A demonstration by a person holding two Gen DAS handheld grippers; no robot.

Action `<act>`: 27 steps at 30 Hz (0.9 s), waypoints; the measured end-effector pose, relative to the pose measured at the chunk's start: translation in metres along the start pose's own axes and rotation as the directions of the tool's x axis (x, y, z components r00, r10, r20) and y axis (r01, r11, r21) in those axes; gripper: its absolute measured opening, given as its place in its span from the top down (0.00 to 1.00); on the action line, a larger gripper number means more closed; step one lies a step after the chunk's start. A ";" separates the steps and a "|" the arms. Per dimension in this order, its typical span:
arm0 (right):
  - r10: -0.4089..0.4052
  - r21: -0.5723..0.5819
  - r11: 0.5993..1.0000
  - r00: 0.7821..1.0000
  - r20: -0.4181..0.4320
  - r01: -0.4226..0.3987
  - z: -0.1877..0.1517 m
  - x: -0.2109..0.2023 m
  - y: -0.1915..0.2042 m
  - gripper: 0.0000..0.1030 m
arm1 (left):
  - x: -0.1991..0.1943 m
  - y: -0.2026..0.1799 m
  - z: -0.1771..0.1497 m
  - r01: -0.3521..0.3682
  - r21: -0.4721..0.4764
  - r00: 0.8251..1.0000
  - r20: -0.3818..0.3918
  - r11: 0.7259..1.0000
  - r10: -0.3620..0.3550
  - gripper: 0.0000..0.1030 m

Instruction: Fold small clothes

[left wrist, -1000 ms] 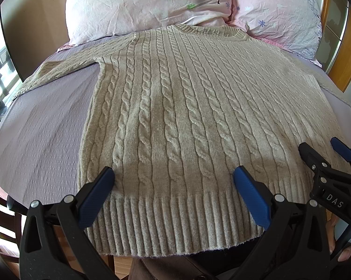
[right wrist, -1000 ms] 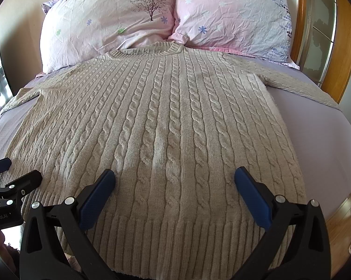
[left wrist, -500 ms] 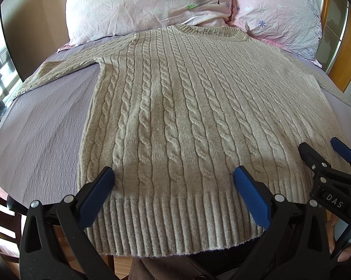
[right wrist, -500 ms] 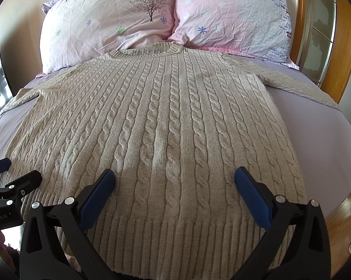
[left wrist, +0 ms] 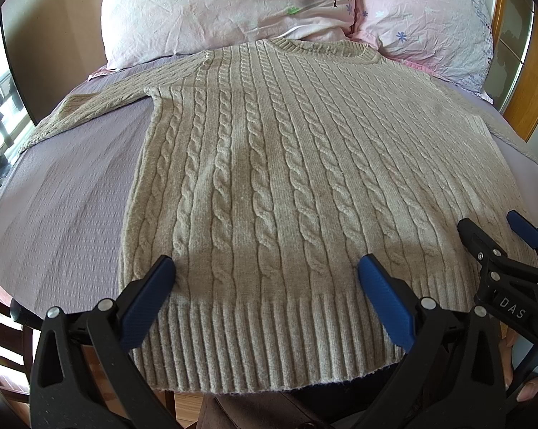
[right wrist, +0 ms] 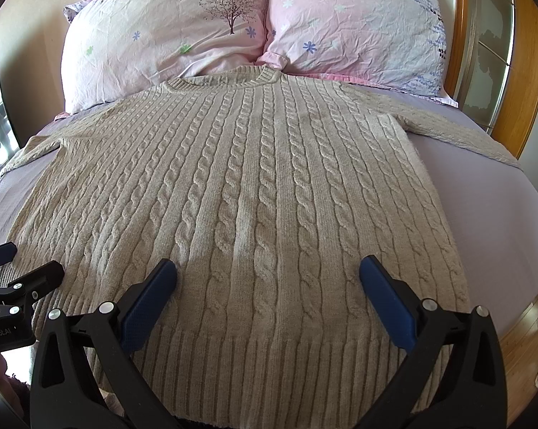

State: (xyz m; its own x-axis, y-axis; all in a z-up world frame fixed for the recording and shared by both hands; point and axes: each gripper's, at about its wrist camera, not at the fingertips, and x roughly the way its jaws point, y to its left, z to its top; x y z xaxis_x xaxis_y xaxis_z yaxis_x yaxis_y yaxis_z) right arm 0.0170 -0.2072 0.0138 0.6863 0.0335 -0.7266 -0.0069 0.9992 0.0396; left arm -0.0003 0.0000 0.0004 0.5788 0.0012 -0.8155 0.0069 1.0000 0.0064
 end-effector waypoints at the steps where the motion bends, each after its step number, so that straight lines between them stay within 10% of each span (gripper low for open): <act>1: 0.000 0.000 1.000 1.000 0.000 0.000 0.000 0.000 0.000 0.01 | 0.000 0.000 0.000 0.000 0.000 1.000 0.000 1.000 0.000 0.02; 27: 0.000 0.000 1.000 1.000 0.005 0.000 0.000 -0.001 0.000 0.01 | 0.000 0.000 0.000 0.000 0.000 1.000 0.003 1.000 0.000 0.02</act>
State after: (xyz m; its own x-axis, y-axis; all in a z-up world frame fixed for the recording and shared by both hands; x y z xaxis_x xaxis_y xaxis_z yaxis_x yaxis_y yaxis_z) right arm 0.0162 -0.2074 0.0141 0.6899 0.0333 -0.7232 -0.0072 0.9992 0.0392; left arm -0.0003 0.0000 0.0005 0.5813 0.0014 -0.8137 0.0069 1.0000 0.0067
